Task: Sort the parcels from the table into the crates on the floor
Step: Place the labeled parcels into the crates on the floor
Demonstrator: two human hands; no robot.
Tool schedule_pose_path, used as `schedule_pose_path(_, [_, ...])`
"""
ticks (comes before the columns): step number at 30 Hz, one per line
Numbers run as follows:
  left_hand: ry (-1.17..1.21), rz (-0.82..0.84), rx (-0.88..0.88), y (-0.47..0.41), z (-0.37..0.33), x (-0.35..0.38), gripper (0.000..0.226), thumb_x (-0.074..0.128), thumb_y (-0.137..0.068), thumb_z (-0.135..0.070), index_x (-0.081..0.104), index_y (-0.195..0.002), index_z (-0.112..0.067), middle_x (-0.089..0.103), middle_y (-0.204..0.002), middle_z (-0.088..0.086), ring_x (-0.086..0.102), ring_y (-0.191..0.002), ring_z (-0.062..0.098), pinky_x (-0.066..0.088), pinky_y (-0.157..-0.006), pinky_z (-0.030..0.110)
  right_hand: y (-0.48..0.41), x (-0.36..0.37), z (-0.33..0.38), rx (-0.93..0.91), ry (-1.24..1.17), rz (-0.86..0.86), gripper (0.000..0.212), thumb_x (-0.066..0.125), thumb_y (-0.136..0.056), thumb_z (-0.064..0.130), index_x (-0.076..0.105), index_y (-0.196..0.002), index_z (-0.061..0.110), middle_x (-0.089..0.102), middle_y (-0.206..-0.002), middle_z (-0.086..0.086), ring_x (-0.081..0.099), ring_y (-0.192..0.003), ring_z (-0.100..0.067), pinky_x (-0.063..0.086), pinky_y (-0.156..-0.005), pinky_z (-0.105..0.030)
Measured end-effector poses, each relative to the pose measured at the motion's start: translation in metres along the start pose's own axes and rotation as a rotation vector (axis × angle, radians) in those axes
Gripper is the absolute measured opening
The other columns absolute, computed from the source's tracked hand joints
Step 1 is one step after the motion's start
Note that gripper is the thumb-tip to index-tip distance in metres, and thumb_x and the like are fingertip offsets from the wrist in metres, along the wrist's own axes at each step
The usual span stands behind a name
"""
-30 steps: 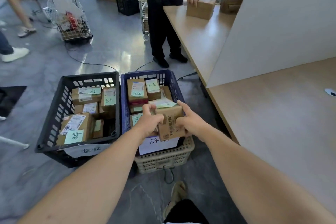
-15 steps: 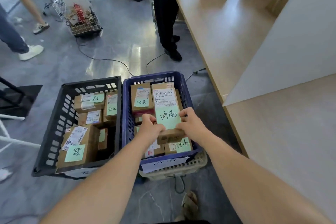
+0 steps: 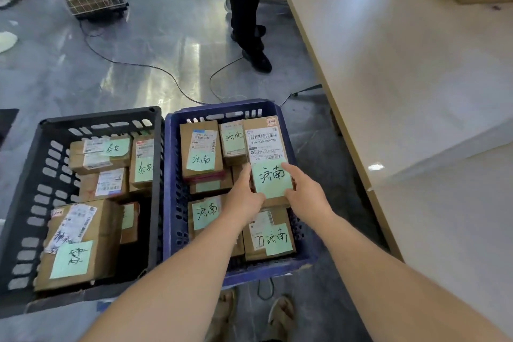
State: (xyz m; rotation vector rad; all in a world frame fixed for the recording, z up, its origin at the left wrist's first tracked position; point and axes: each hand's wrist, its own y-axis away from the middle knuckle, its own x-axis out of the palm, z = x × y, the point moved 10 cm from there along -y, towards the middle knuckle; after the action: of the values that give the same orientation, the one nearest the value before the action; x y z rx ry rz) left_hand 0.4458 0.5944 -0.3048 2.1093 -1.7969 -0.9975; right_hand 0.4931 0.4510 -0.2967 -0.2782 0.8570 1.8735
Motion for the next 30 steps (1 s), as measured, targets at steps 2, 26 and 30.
schedule_pose_path(2, [-0.014,0.008,0.007,-0.027,0.002,0.002,0.082,0.055,-0.088,-0.001,0.016,-0.150,-0.039,0.049,-0.139,-0.008,0.054,-0.098,0.010,0.046,-0.063,0.022,-0.024,0.003,-0.001,0.004,0.043,-0.004,0.061,0.049,-0.096,0.005,0.031,-0.147,0.033,0.049,-0.139,0.002,0.052,-0.118,-0.014,0.056,-0.087,-0.035])
schedule_pose_path(26, [-0.052,0.063,0.042,-0.179,0.039,0.025,0.072,0.051,-0.095,-0.012,0.016,-0.152,-0.038,0.050,-0.140,-0.003,0.051,-0.102,0.008,0.036,-0.062,0.008,-0.157,0.049,-0.003,-0.037,0.734,0.002,0.055,0.048,-0.092,0.006,0.032,-0.144,0.012,0.039,-0.135,-0.012,0.035,-0.123,-0.028,0.045,-0.091,-0.039])
schedule_pose_path(30, [-0.160,0.019,0.022,-0.199,0.039,0.022,0.075,0.050,-0.092,-0.004,0.015,-0.154,-0.026,0.041,-0.148,0.006,0.048,-0.124,0.022,0.039,-0.094,0.023,-0.179,0.063,-0.003,-0.004,0.913,0.050,0.047,0.046,-0.092,0.006,0.034,-0.138,0.003,0.036,-0.138,-0.018,0.033,-0.125,-0.033,0.044,-0.089,-0.039])
